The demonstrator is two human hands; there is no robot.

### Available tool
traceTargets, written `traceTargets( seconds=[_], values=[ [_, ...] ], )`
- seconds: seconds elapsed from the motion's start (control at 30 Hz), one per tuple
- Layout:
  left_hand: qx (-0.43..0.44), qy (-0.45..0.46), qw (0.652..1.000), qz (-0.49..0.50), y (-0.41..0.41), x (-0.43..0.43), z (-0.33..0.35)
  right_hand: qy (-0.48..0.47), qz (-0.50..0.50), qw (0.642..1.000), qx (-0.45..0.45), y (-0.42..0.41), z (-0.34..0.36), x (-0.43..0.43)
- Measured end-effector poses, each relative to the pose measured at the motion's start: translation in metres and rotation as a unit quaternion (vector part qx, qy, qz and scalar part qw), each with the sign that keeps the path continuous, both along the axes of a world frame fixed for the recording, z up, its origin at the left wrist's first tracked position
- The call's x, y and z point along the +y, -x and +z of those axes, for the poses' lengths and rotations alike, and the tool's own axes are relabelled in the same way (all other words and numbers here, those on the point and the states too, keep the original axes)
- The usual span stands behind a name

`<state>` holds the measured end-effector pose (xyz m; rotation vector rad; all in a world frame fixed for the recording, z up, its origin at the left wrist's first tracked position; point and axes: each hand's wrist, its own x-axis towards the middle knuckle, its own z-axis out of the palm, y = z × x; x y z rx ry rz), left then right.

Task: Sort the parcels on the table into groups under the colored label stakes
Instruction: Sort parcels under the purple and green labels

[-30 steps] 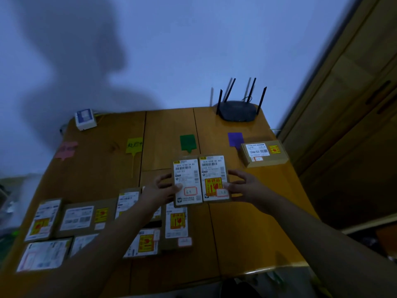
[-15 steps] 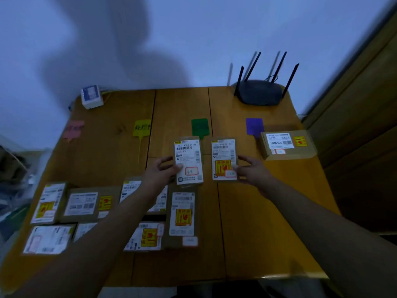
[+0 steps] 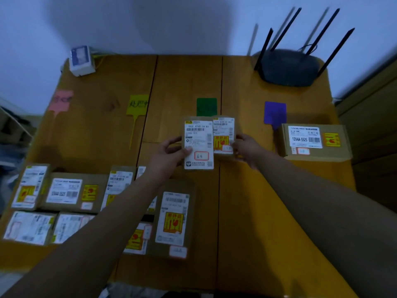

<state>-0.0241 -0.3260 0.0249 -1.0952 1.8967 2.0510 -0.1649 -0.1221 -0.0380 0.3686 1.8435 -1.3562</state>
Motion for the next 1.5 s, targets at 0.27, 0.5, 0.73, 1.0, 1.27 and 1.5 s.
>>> traceTargets(
  seconds=[0.27,0.5,0.73,1.0,1.27,1.5],
  values=[
    [0.016,0.000,1.000,-0.015,0.007,0.006,0.004,-0.110,-0.041,0.977,0.177,-0.011,0.000,0.001],
    [0.065,0.011,0.997,-0.038,-0.005,0.013,0.038,0.147,-0.001,0.978,0.147,-0.061,0.084,0.001],
    [0.156,0.035,0.984,-0.084,-0.017,0.029,0.097,0.171,-0.042,0.956,0.234,-0.097,0.147,0.024],
    [0.177,0.045,0.974,-0.131,-0.026,0.082,0.112,0.143,-0.120,0.946,0.265,-0.130,0.162,0.073],
    [0.047,-0.035,0.984,-0.169,-0.015,0.204,0.058,0.032,-0.138,0.966,0.216,-0.125,0.108,0.177],
    [-0.096,-0.102,0.977,-0.159,0.002,0.285,0.003,-0.046,-0.124,0.983,0.130,-0.103,0.027,0.249]
  ],
)
